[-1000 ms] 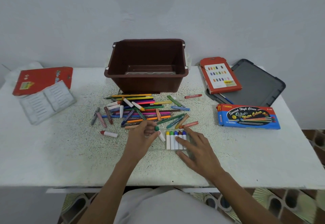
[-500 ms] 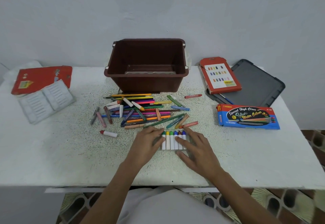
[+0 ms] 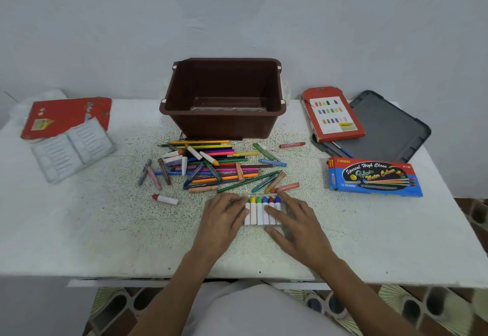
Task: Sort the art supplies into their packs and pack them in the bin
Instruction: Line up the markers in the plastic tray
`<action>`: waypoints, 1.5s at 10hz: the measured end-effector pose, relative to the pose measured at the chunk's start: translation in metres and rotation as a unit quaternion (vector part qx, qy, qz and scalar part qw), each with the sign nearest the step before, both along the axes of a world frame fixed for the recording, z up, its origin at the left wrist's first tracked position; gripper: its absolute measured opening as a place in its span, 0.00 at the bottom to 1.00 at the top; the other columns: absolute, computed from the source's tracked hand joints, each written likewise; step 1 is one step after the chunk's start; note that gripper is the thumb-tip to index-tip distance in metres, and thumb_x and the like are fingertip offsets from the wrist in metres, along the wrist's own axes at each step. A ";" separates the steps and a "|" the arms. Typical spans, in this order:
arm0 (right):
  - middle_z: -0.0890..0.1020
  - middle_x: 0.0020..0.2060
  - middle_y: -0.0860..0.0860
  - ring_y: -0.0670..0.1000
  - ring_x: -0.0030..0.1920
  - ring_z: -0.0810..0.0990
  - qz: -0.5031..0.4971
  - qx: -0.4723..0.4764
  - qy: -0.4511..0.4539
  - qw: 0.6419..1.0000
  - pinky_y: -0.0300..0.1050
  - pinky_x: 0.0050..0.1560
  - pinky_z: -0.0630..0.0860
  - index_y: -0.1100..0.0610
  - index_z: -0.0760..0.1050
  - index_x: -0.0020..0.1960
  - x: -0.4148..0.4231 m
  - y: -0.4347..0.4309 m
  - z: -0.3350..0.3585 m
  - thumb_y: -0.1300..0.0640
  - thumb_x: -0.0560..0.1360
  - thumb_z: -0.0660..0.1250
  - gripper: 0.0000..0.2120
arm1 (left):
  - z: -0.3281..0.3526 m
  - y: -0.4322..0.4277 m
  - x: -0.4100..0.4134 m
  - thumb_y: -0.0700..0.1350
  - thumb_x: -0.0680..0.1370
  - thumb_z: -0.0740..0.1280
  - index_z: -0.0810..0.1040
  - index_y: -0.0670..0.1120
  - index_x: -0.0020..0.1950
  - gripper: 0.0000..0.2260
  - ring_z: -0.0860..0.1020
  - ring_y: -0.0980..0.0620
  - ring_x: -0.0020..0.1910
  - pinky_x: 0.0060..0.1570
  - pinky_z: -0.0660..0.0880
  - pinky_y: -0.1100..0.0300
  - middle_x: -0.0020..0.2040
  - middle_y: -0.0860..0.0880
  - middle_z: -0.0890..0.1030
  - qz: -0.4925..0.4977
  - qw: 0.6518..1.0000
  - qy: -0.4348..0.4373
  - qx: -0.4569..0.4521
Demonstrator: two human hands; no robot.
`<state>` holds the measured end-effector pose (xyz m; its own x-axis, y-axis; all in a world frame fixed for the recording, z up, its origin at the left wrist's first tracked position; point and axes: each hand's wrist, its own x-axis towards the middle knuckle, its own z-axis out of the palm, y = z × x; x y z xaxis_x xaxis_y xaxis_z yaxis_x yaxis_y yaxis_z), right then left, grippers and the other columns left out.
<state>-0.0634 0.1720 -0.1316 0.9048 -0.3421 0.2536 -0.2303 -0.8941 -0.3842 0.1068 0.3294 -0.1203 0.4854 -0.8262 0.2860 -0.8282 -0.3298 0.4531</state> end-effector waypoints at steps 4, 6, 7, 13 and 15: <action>0.68 0.73 0.54 0.55 0.64 0.70 0.003 0.003 -0.011 1.000 0.51 0.60 0.72 0.49 0.75 0.68 -0.001 0.000 -0.001 0.42 0.78 0.65 0.21 | 0.008 0.038 0.040 0.42 0.78 0.68 0.79 0.45 0.60 0.11 0.75 0.42 0.55 0.53 0.67 0.49 0.58 0.42 0.76 0.341 0.940 0.001 -0.027; 0.68 0.73 0.54 0.55 0.65 0.70 0.003 0.003 -0.010 1.000 0.51 0.60 0.72 0.49 0.75 0.68 -0.001 0.000 -0.002 0.42 0.78 0.65 0.21 | 0.008 0.048 0.049 0.43 0.79 0.66 0.74 0.43 0.66 0.16 0.70 0.36 0.60 0.55 0.67 0.41 0.64 0.38 0.72 0.423 0.905 0.042 0.023; 0.68 0.73 0.53 0.55 0.65 0.70 0.003 0.003 -0.009 1.000 0.50 0.61 0.71 0.49 0.75 0.68 -0.001 -0.001 -0.003 0.42 0.78 0.65 0.21 | 0.004 0.050 0.052 0.40 0.80 0.63 0.76 0.40 0.63 0.12 0.72 0.36 0.57 0.53 0.70 0.43 0.63 0.37 0.72 0.393 0.916 0.071 -0.023; 0.67 0.73 0.53 0.55 0.64 0.70 0.004 0.003 -0.009 1.000 0.51 0.60 0.72 0.48 0.74 0.68 0.000 0.000 -0.004 0.41 0.78 0.65 0.22 | 0.036 0.031 0.042 0.39 0.76 0.72 0.81 0.47 0.56 0.10 0.79 0.62 0.45 0.46 0.72 0.73 0.51 0.49 0.79 0.202 0.944 0.202 -0.164; 0.67 0.74 0.53 0.55 0.64 0.70 0.002 0.005 -0.007 1.000 0.52 0.59 0.73 0.48 0.74 0.68 0.000 0.000 -0.004 0.41 0.78 0.65 0.21 | 0.045 0.014 0.027 0.38 0.74 0.73 0.79 0.44 0.55 0.11 0.82 0.54 0.47 0.49 0.79 0.62 0.48 0.49 0.83 0.154 0.880 0.408 -0.187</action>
